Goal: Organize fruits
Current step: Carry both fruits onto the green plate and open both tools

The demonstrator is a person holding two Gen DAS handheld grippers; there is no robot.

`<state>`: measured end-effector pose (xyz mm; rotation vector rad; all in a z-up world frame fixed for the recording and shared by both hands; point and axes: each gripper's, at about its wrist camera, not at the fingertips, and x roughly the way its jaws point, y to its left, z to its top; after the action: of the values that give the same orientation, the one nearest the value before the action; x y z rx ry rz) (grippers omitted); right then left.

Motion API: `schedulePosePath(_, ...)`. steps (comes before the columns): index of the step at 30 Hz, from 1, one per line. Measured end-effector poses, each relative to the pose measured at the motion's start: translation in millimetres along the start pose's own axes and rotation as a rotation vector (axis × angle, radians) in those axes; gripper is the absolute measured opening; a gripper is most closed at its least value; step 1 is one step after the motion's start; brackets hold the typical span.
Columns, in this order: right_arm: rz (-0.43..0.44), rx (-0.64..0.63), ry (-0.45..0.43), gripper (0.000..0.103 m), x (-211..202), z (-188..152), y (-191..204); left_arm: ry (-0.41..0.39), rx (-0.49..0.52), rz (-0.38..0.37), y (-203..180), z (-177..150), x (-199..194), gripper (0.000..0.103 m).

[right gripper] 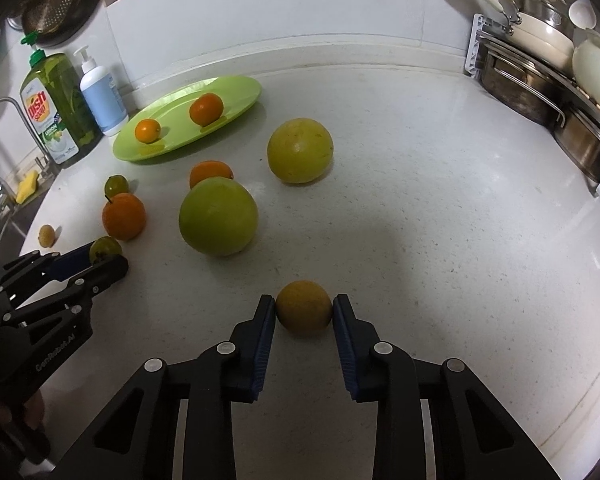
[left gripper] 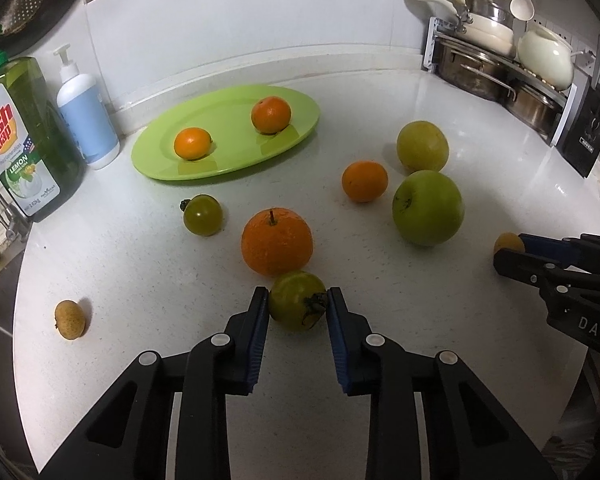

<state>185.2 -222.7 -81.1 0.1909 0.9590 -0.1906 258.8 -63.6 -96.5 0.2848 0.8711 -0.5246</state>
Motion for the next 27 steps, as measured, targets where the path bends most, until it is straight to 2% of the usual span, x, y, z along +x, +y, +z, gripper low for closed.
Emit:
schedulePosePath(8,0.033,-0.029,-0.024,0.031,-10.1,6.7,6.8,-0.028,-0.031,-0.015,1.3,7.4,-17.0,0.029)
schedulePosePath(17,0.088,-0.112,-0.095,0.031,-30.5,27.9,22.8,-0.081,-0.068,0.0,7.2,22.4,-45.5,0.029)
schedulePosePath(27,0.232,-0.208,-0.141,0.031,-38.0,72.4,50.8,-0.121,-0.123,0.031,24.6,42.3,-64.4,0.029)
